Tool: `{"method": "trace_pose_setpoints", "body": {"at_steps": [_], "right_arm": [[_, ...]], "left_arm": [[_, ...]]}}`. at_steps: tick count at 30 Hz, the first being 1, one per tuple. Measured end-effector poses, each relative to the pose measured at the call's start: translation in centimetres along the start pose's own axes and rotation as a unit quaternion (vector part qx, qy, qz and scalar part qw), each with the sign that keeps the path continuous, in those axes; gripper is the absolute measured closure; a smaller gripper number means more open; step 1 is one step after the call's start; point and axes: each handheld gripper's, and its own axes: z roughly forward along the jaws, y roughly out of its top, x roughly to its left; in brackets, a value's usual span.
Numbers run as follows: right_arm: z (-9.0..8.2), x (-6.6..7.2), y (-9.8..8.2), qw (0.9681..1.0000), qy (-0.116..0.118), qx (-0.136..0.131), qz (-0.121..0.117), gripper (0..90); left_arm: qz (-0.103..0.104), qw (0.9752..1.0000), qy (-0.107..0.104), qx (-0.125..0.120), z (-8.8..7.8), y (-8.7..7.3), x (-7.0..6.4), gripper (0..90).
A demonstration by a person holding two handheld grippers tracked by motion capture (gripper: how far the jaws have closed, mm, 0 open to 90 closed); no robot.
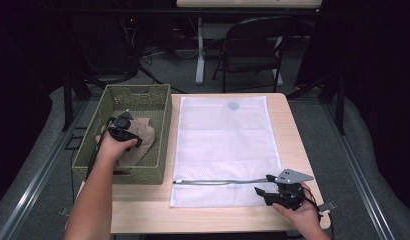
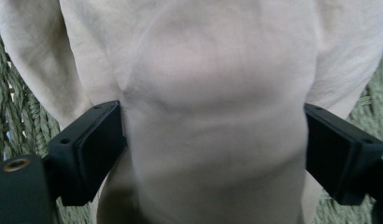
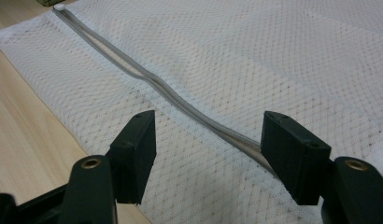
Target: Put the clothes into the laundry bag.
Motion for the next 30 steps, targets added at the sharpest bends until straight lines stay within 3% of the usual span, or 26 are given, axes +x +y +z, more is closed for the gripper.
{"method": "trace_pose_setpoints", "body": {"at_steps": [9, 30], "right_arm": [[0.1, 0.0, 0.0, 1.0000, 0.003, 0.002, -0.002, 35.3], [0.2, 0.0, 0.0, 1.0000, 0.005, 0.003, -0.002, 35.5]], "left_arm": [[0.008, 0.9999, 0.008, 0.009, 0.4, 0.0, 0.0, 5.9], [-0.011, 0.9995, -0.006, 0.028, 1.2, -0.1, 0.4, 0.1]]}}
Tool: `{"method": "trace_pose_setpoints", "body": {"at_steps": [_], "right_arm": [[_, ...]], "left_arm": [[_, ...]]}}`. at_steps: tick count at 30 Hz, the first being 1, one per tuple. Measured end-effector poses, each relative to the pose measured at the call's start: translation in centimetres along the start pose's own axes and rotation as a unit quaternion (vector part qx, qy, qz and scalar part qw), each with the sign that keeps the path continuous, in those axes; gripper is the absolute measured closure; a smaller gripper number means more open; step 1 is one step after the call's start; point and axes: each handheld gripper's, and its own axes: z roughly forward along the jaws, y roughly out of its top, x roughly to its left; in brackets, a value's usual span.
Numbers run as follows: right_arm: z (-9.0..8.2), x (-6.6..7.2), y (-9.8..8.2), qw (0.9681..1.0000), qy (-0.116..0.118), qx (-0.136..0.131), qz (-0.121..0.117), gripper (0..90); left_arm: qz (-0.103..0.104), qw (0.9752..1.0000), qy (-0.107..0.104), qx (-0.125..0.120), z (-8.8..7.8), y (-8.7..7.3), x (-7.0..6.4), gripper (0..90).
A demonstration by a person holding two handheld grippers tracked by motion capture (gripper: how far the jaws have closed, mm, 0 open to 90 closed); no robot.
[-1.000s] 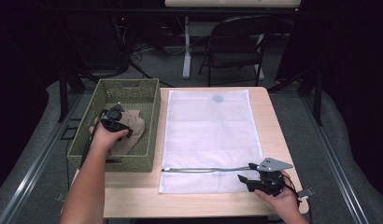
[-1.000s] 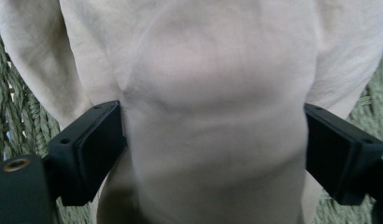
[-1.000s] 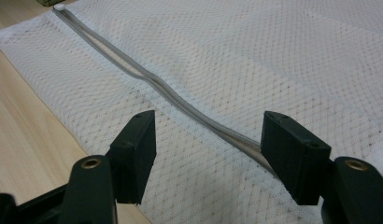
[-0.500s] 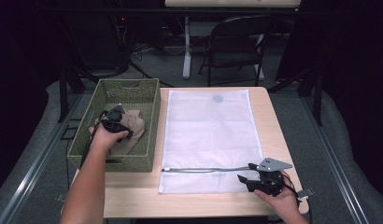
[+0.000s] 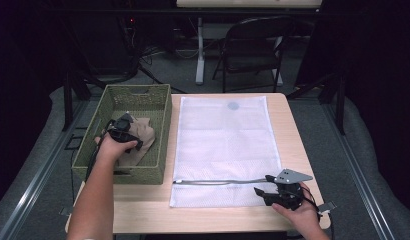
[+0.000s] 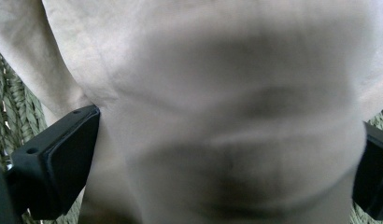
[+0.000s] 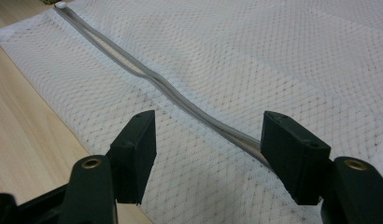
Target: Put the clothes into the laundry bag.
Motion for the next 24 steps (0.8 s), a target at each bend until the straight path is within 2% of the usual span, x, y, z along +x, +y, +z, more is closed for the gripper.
{"method": "trace_pose_setpoints", "body": {"at_steps": [11, 15, 19, 20, 24], "right_arm": [[-0.03, 0.02, 0.00, 1.0000, 0.002, 0.000, -0.001, 35.7], [-0.05, 0.09, 0.02, 1.0000, 0.002, 0.001, -0.003, 35.7], [-0.04, 0.07, 0.02, 1.0000, 0.002, 0.001, -0.003, 35.9], [-0.07, 0.09, 0.03, 1.0000, 0.002, -0.001, -0.003, 36.0], [-0.14, 0.15, 0.06, 1.0000, 0.003, -0.003, -0.006, 36.1]], "left_arm": [[-0.001, 1.0000, 0.000, 0.007, 0.09, -0.05, 0.04, 1.4], [0.001, 1.0000, 0.002, 0.005, 0.05, -0.11, 0.10, 5.6], [-0.003, 1.0000, -0.006, 0.003, 0.04, -0.18, 0.37, 7.6], [-0.013, 0.9998, -0.011, -0.007, 0.03, -0.46, 0.54, 9.0], [-0.016, 0.9997, -0.010, -0.015, -0.16, -0.60, 0.79, 15.2]]}}
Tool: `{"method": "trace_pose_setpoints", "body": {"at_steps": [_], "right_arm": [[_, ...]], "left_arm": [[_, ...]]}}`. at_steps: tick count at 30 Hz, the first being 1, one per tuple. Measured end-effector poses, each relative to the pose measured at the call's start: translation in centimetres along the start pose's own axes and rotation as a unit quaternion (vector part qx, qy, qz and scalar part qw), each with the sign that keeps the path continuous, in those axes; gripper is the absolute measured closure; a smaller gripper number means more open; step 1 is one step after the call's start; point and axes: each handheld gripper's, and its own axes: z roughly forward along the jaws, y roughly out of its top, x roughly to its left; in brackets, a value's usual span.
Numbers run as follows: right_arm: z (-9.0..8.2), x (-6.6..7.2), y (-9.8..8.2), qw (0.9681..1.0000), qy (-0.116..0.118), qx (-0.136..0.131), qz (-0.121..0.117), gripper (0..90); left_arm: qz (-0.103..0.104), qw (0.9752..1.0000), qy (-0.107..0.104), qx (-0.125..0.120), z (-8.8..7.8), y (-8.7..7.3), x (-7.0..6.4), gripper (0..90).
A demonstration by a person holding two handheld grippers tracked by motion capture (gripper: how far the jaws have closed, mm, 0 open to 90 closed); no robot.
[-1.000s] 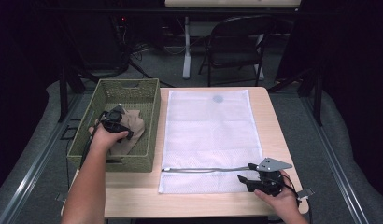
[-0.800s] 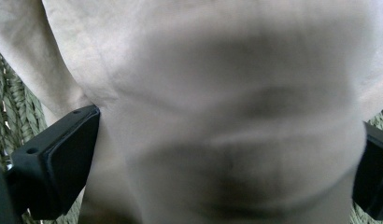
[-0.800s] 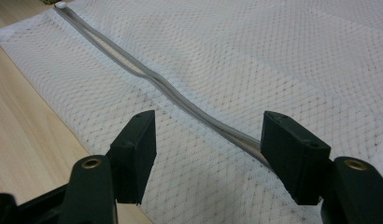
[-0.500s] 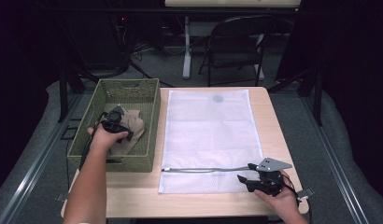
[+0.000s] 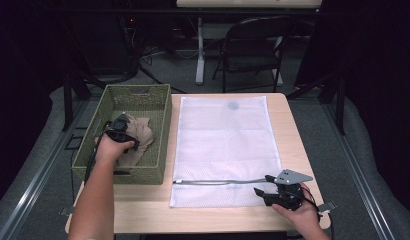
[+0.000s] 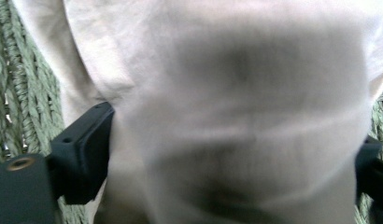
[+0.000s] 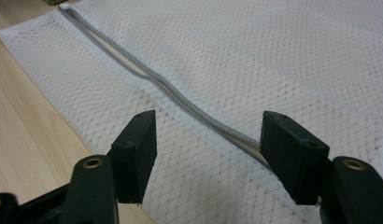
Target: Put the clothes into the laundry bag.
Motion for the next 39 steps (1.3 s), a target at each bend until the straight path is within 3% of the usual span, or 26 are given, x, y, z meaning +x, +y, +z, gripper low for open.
{"method": "trace_pose_setpoints", "body": {"at_steps": [10, 21, 39], "right_arm": [[0.1, 0.0, 0.0, 1.0000, 0.000, 0.002, -0.001, 36.1], [0.1, 0.0, 0.0, 1.0000, -0.001, 0.003, -0.003, 36.3], [0.1, -0.1, -0.1, 1.0000, -0.007, 0.003, -0.004, 36.5]], "left_arm": [[0.001, 1.0000, 0.008, -0.001, -0.2, 0.0, 0.2, 22.5], [-0.026, 0.9996, -0.003, -0.008, -0.6, -0.1, 1.1, 35.6], [-0.039, 0.9992, -0.004, -0.009, -1.2, -0.1, 1.4, 47.3]]}}
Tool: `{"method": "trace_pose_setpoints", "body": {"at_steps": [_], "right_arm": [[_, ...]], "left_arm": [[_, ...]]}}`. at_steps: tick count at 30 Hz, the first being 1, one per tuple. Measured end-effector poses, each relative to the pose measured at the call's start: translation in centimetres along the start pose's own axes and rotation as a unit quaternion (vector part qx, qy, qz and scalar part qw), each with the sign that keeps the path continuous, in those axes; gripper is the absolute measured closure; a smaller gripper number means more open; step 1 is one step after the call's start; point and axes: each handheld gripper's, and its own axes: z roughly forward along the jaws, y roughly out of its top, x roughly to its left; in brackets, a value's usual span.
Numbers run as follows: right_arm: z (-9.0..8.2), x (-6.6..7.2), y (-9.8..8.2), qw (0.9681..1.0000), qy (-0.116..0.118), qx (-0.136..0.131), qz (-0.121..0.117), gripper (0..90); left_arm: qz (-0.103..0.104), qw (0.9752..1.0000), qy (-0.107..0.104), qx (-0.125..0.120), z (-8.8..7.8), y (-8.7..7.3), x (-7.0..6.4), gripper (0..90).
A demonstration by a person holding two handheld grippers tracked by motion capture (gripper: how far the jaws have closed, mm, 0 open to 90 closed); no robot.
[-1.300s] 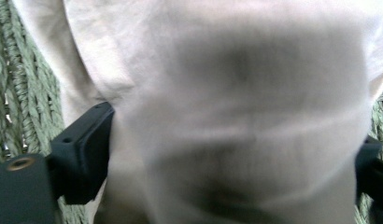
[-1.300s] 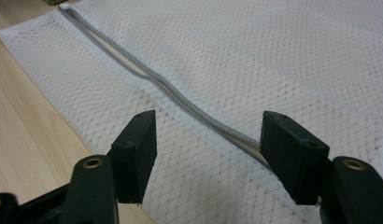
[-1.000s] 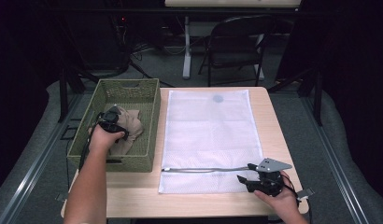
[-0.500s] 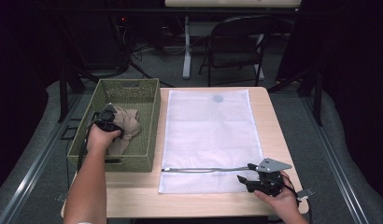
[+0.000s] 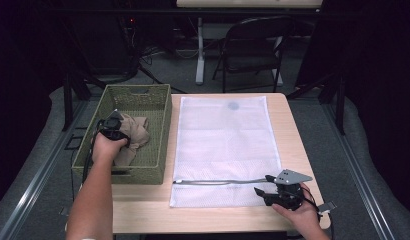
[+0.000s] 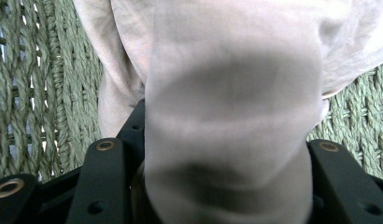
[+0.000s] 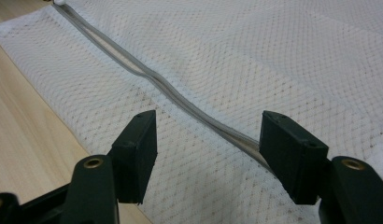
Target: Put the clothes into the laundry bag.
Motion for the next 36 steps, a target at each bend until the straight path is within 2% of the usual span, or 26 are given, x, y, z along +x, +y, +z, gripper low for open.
{"method": "trace_pose_setpoints", "body": {"at_steps": [13, 20, 25, 31, 36], "right_arm": [[0.0, -0.1, 0.0, 1.0000, -0.001, 0.001, 0.001, 36.6], [0.0, 0.0, 0.0, 1.0000, 0.001, 0.001, 0.001, 36.6], [0.0, -0.1, 0.0, 1.0000, 0.000, 0.001, 0.002, 36.6], [0.1, 0.0, 0.0, 1.0000, -0.001, 0.002, 0.002, 36.6], [0.1, -0.1, 0.0, 1.0000, -0.002, 0.001, 0.002, 36.6]], "left_arm": [[0.007, 1.0000, 0.000, -0.006, -0.8, 0.2, 0.1, 48.7], [0.009, 0.9998, 0.000, -0.017, -2.0, 0.4, 0.0, 48.7], [-0.004, 0.9994, -0.015, -0.032, -2.9, 0.4, 0.4, 48.7], [-0.004, 0.9994, -0.010, -0.034, -3.5, 0.3, 0.8, 48.7], [-0.002, 0.9987, -0.011, -0.049, -5.1, 0.3, 1.2, 48.8]]}}
